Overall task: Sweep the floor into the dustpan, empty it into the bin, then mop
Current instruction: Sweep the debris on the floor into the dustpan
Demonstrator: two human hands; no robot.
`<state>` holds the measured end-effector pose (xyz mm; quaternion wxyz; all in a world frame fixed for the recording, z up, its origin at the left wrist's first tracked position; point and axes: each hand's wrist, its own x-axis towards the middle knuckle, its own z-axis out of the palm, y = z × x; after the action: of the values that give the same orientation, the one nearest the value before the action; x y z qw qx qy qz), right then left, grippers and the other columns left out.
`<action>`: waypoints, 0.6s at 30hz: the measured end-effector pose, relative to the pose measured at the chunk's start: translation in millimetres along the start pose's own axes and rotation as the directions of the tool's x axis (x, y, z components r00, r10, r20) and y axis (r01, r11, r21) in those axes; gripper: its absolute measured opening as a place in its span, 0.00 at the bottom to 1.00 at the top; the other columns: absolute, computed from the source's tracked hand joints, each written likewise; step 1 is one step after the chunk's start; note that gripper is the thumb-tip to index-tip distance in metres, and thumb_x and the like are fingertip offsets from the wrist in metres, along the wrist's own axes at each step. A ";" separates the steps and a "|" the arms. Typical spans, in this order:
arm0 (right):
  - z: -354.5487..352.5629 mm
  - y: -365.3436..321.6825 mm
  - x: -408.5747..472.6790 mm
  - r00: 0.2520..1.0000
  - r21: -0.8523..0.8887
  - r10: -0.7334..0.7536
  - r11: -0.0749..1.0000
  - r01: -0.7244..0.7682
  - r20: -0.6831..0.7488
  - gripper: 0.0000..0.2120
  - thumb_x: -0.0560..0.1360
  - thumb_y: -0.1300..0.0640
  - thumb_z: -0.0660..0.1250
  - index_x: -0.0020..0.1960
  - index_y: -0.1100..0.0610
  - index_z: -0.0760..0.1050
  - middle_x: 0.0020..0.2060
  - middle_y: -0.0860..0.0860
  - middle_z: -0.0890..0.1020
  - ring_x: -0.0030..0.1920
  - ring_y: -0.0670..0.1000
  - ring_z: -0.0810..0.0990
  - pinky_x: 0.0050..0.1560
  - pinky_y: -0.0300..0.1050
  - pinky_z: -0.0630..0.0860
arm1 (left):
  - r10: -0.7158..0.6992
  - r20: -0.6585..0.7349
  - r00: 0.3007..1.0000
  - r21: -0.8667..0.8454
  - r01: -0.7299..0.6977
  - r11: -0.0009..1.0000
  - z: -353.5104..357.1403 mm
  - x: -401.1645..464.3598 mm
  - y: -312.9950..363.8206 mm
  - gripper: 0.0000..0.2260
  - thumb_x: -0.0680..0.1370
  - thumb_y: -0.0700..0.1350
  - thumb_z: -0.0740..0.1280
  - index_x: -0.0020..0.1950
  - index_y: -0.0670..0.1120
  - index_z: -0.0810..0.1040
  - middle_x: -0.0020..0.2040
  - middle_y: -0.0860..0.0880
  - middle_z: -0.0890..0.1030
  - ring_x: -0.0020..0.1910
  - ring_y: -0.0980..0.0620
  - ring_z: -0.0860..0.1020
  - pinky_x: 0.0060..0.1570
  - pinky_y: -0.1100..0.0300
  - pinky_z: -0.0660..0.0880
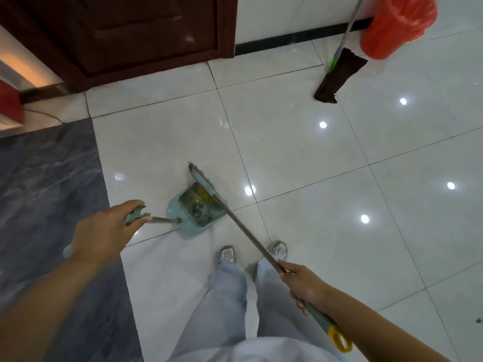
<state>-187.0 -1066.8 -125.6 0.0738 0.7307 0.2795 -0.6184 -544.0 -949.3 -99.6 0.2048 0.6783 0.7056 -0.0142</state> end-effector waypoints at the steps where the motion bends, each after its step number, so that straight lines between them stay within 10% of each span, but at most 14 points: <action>1: -3.8 9.3 -6.9 1.000 0.018 -0.004 1.000 0.004 -0.004 0.20 0.81 0.60 0.52 0.72 0.51 0.66 0.26 0.53 0.71 0.19 0.47 0.67 0.19 0.38 0.68 | 0.020 -0.012 1.000 -0.001 -0.020 1.000 0.3 -3.3 0.5 0.16 0.75 0.56 0.67 0.59 0.51 0.80 0.46 0.46 0.84 0.42 0.42 0.80 0.40 0.53 0.76; 18: -133.0 95.8 54.3 0.937 0.322 0.204 0.941 -0.107 -0.284 0.22 0.82 0.59 0.53 0.75 0.56 0.60 0.35 0.57 0.74 0.29 0.52 0.72 0.26 0.44 0.72 | 0.333 0.087 0.939 0.122 -0.342 0.932 54.5 29.0 149.5 0.14 0.75 0.59 0.66 0.58 0.55 0.77 0.45 0.52 0.83 0.41 0.45 0.81 0.37 0.57 0.75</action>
<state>-20.2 -1069.0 -169.9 -0.0348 0.8421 0.1306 -0.5221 -385.2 -926.0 -119.9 0.1808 0.8009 0.5688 -0.0484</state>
